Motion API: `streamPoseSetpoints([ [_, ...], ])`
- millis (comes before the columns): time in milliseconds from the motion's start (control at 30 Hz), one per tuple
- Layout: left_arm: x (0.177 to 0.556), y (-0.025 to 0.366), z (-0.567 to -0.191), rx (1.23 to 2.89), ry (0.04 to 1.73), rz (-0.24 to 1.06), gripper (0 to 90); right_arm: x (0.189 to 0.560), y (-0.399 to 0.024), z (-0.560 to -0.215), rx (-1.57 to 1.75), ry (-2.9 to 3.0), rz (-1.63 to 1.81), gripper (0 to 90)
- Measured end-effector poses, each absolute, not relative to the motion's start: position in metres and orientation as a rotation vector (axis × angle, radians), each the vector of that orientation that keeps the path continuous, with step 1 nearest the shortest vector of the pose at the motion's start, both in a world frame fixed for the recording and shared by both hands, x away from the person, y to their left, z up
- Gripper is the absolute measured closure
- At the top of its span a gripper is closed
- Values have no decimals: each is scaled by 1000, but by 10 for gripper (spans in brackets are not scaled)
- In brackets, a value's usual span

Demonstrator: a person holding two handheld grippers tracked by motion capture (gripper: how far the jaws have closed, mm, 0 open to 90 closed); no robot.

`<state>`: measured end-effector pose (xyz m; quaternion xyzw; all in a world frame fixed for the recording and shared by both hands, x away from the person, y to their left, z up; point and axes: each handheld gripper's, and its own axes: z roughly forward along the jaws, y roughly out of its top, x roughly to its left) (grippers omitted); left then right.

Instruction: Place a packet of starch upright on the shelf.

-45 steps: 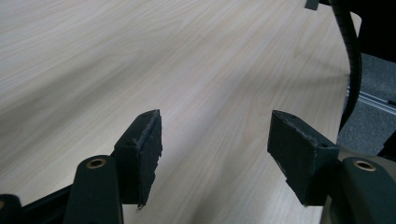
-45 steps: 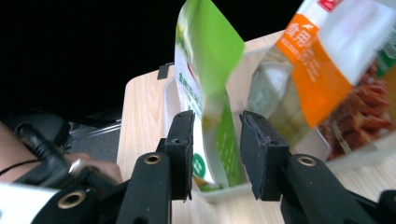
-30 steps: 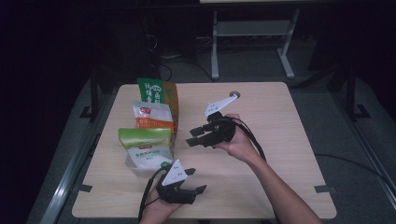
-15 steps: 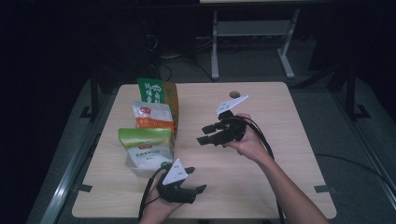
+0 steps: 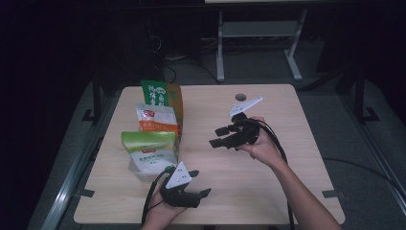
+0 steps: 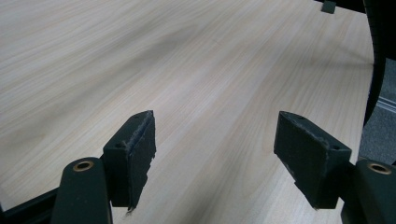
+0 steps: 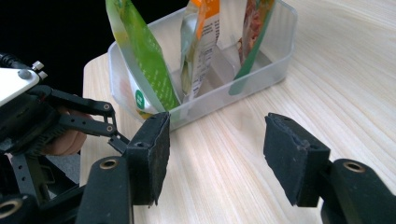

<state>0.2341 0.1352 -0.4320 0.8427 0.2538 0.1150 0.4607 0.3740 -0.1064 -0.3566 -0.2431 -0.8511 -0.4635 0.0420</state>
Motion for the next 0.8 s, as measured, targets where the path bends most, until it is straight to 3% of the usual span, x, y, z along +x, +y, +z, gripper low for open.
streamPoseSetpoints([
  [800, 243, 132, -430, 2078, 632, 289, 284, 371, -152, -365, -875, -2606, -1391, 380],
])
